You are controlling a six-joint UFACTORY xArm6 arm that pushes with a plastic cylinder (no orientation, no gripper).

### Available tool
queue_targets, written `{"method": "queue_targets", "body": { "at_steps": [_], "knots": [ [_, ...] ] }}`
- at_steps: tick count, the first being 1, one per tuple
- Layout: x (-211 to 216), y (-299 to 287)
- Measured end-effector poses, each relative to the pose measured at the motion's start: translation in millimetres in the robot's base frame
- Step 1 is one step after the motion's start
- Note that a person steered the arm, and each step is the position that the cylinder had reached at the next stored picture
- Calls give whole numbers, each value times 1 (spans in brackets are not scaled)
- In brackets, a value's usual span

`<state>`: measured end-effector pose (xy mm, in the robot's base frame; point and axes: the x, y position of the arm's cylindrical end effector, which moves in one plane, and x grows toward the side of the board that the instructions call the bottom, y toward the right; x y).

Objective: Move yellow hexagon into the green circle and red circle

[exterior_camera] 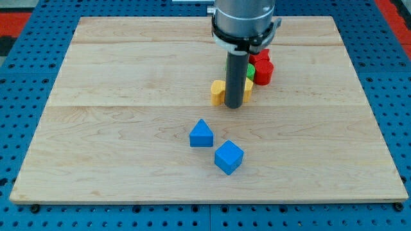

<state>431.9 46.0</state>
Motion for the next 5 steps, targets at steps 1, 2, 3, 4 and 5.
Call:
{"method": "queue_targets", "body": {
  "at_steps": [1, 2, 3, 4, 5],
  "knots": [
    [-2, 0],
    [5, 0],
    [5, 0],
    [2, 60],
    [-26, 144]
  ]
}}
